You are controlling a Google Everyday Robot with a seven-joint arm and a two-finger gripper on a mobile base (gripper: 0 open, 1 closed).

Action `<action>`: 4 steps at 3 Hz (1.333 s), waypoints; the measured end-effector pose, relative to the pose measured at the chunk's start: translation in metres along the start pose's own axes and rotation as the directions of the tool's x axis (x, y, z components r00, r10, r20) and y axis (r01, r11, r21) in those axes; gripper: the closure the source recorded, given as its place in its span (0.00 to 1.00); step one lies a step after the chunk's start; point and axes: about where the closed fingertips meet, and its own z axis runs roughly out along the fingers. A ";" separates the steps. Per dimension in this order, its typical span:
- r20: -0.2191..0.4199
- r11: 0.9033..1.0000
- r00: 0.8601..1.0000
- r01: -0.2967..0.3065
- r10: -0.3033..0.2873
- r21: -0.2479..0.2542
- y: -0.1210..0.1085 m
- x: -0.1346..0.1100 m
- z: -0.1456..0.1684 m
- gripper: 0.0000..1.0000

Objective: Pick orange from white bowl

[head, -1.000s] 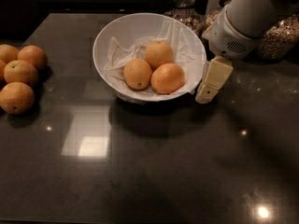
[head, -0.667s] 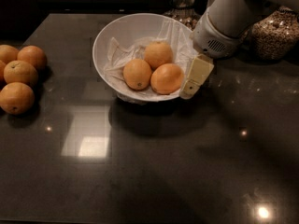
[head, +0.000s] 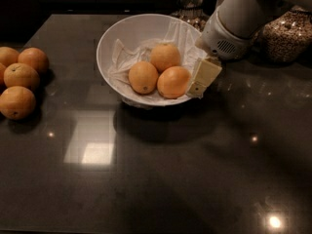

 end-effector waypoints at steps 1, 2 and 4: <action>0.016 1.000 1.000 -0.005 0.005 0.020 -0.006 -0.004 -0.004 0.34; 0.036 1.000 0.999 -0.012 0.011 0.026 -0.009 -0.015 -0.008 0.29; 0.053 1.000 0.998 -0.018 0.018 -0.002 -0.004 -0.026 0.002 0.13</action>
Offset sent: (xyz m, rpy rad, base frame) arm 0.0137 0.0155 0.0253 0.0575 -0.0399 -0.0201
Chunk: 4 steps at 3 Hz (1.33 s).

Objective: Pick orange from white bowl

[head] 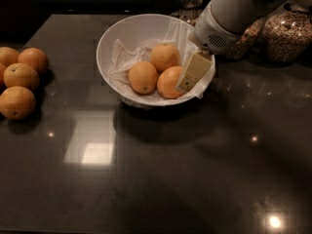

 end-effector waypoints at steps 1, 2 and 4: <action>0.022 1.000 0.999 -0.029 0.029 -0.010 0.001 0.001 0.007 0.18; 0.046 0.998 0.997 -0.055 0.055 -0.010 0.000 -0.004 0.014 0.23; 0.032 0.993 0.992 -0.120 0.120 0.010 -0.002 0.003 0.034 0.27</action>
Offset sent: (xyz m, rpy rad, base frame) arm 0.0121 0.0138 -0.0163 0.1015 0.0185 -0.0585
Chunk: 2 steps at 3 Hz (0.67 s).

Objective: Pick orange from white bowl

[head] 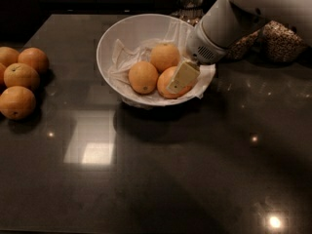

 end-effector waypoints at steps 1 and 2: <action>-0.012 1.000 1.000 -0.015 0.015 0.004 0.003 0.002 0.009 0.27; -0.025 1.000 1.000 -0.013 0.013 0.004 0.007 0.001 0.019 0.28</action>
Offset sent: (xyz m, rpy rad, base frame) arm 0.0005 0.0167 -0.0285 -0.0314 0.0193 -0.0205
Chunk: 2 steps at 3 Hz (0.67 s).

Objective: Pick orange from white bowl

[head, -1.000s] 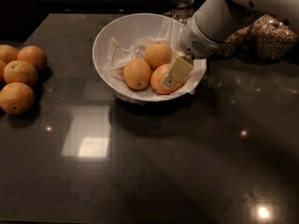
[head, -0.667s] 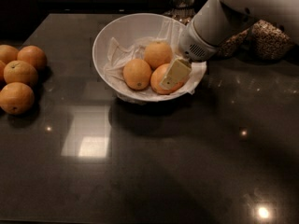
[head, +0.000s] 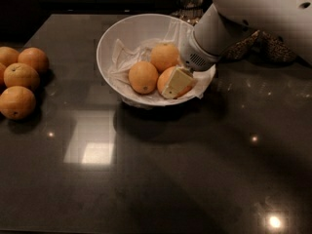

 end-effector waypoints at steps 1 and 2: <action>-0.018 1.000 1.000 0.000 0.000 -0.004 0.002 0.000 0.011 0.28; -0.030 1.000 1.000 -0.004 0.004 -0.005 0.001 0.002 0.015 0.28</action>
Offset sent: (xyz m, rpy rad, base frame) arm 0.0146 0.0019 -0.0378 -0.0558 0.0489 -0.0311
